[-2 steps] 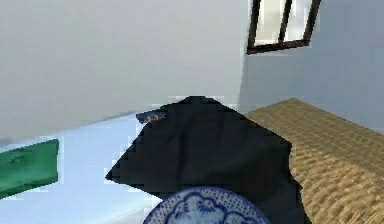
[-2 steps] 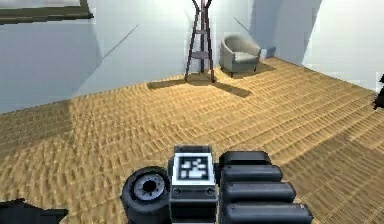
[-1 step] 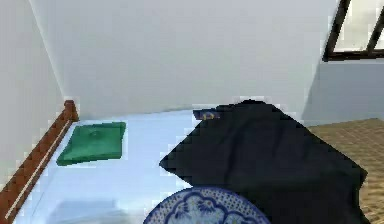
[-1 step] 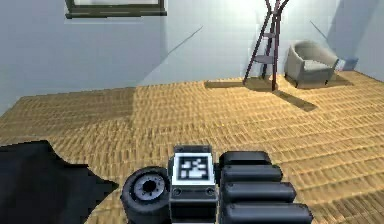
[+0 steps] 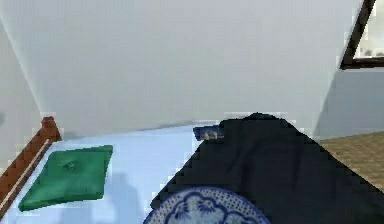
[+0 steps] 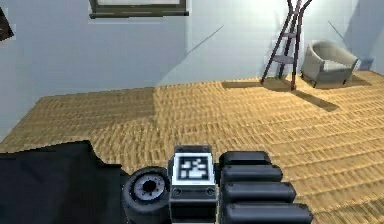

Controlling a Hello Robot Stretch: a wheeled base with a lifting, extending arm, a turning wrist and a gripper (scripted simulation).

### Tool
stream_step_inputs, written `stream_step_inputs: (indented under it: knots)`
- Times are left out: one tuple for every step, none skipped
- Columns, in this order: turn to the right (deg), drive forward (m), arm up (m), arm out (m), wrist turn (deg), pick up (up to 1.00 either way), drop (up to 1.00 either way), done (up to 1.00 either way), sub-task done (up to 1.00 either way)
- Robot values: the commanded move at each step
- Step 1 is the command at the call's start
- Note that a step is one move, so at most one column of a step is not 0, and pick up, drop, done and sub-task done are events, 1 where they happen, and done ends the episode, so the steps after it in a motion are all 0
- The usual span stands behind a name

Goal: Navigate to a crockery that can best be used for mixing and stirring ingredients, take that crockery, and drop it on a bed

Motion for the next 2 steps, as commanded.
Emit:
stream_step_inputs:
  knots:
    - [-45.0, 0.0, 0.0, 0.0, 0.0, 0.0, 0.0, 0.0, 0.0]
    - [-45.0, 0.0, 0.0, 0.0, 0.0, 0.0, 0.0, 0.0, 0.0]
